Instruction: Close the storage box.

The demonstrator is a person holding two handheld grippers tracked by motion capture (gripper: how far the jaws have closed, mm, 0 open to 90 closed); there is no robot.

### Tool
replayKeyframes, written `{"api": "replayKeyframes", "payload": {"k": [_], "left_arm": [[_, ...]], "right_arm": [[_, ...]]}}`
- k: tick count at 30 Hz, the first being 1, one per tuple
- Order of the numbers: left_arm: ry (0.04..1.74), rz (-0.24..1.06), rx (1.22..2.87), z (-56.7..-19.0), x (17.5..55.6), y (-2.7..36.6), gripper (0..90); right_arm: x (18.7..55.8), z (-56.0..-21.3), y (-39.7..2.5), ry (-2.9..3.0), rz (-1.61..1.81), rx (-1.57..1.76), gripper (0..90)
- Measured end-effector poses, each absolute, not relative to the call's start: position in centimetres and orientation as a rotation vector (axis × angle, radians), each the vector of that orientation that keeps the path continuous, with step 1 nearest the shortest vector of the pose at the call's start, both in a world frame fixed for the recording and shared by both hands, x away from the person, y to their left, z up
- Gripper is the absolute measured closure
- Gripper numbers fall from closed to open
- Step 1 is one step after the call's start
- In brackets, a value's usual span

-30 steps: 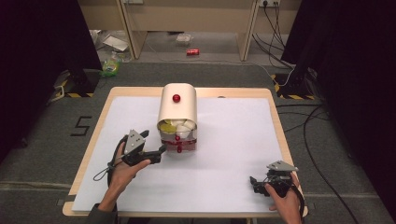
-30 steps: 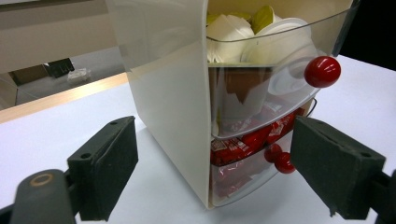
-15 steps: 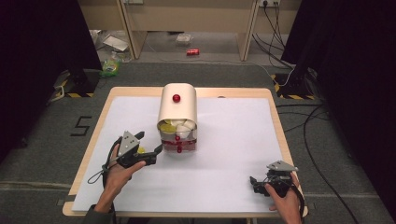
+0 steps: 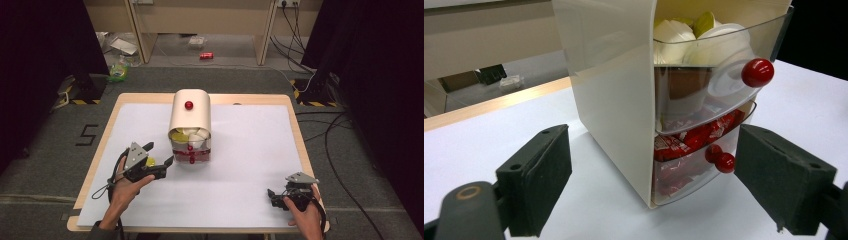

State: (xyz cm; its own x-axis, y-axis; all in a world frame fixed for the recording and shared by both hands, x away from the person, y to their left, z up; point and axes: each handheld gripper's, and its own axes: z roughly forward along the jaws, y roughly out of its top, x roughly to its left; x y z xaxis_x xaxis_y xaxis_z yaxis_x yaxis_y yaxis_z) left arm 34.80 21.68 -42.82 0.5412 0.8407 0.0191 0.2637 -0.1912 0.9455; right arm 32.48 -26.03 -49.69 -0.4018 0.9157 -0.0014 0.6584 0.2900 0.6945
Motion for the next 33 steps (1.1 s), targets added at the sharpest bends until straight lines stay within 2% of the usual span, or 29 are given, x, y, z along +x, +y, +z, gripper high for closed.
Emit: {"api": "replayKeyframes", "payload": {"k": [33], "left_arm": [[0.932, 0.661, 1.733, -44.0, 31.8, 24.0, 14.7]], "right_arm": [[32.5, -49.7, -26.0, 2.165, 0.872, 1.412, 0.2]]}}
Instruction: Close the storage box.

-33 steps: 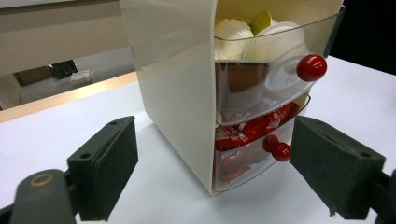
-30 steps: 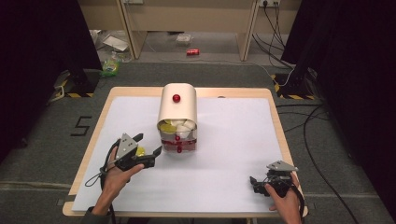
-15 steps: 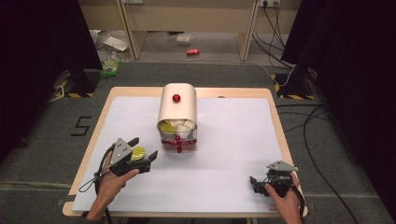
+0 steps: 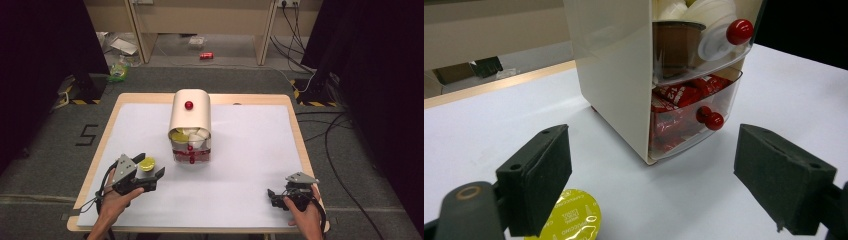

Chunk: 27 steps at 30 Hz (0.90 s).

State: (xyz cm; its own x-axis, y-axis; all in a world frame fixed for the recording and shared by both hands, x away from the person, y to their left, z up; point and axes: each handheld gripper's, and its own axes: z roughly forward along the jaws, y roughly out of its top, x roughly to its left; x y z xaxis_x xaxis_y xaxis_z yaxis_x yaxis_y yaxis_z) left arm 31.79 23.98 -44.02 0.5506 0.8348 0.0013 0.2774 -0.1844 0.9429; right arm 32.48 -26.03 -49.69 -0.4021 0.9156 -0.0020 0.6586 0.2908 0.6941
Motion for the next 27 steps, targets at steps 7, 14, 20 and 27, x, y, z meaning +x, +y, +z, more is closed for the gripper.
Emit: {"api": "replayKeyframes", "payload": {"k": [7, 14, 20, 27], "left_arm": [[0.920, 0.654, 1.740, -44.4, 31.3, 24.2, 14.7], [0.897, 0.657, 1.759, -45.1, 30.8, 24.2, 14.7], [0.886, 0.647, 1.767, -45.7, 30.4, 24.4, 14.7], [0.883, 0.629, 1.776, -46.4, 30.1, 24.6, 14.7]], "right_arm": [[32.5, -49.7, -26.0, 2.165, 0.872, 1.412, 0.2], [32.5, -49.7, -26.0, 2.165, 0.872, 1.412, 0.2], [32.5, -49.7, -26.0, 2.165, 0.872, 1.413, 0.2], [32.5, -49.7, -26.0, 2.165, 0.872, 1.412, 0.2]]}}
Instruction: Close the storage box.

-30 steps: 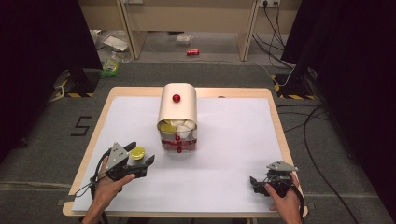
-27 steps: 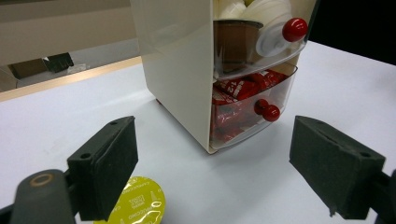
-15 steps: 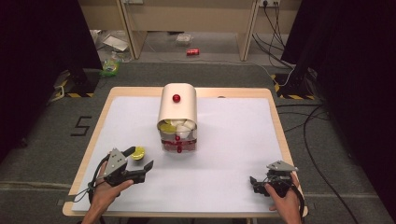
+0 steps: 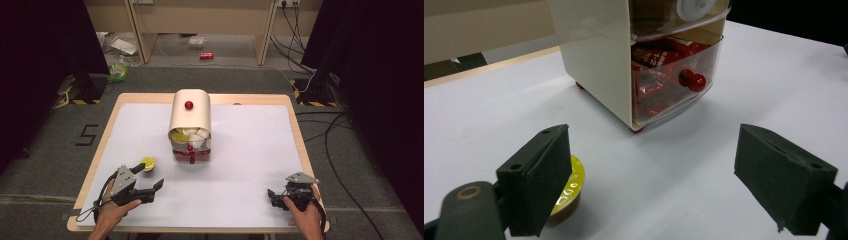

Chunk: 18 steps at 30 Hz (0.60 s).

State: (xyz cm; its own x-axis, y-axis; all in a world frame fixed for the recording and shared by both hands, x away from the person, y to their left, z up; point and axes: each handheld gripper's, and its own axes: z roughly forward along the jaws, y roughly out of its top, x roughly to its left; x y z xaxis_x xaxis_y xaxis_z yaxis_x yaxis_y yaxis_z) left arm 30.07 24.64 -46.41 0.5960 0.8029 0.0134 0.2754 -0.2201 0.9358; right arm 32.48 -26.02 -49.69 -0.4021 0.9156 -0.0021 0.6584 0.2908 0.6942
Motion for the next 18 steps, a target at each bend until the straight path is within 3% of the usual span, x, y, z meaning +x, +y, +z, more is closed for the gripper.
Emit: {"api": "replayKeyframes", "payload": {"k": [18], "left_arm": [[0.915, 0.606, 1.844, -48.6, 29.4, 25.1, 14.6]], "right_arm": [[32.5, -49.7, -26.0, 2.165, 0.872, 1.412, 0.2]]}}
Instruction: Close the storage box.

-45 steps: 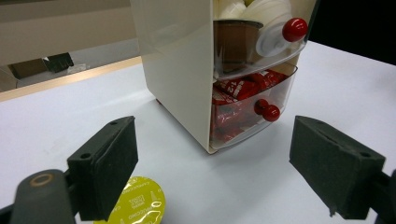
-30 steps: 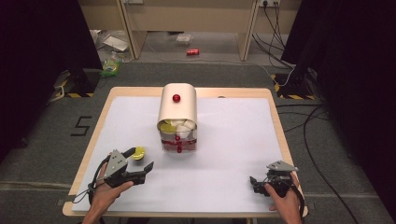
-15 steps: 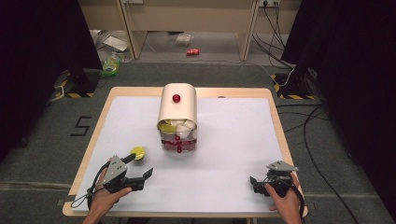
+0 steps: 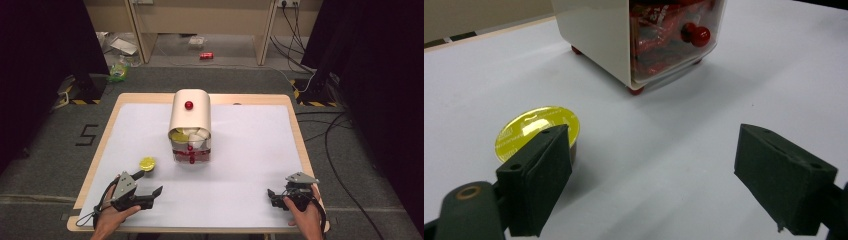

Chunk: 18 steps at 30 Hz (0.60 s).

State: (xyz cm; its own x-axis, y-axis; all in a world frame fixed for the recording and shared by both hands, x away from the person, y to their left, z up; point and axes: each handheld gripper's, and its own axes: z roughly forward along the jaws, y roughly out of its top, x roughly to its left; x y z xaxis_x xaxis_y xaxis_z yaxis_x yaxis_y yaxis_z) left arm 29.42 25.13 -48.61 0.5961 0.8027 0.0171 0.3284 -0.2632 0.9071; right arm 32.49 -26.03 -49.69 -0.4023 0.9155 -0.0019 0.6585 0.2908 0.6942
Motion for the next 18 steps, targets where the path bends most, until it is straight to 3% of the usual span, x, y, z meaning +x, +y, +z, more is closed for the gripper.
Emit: {"api": "replayKeyframes", "payload": {"k": [18], "left_arm": [[0.944, 0.583, 1.920, -49.8, 28.8, 25.8, 14.8]], "right_arm": [[32.5, -49.7, -26.0, 2.165, 0.872, 1.412, 0.2]]}}
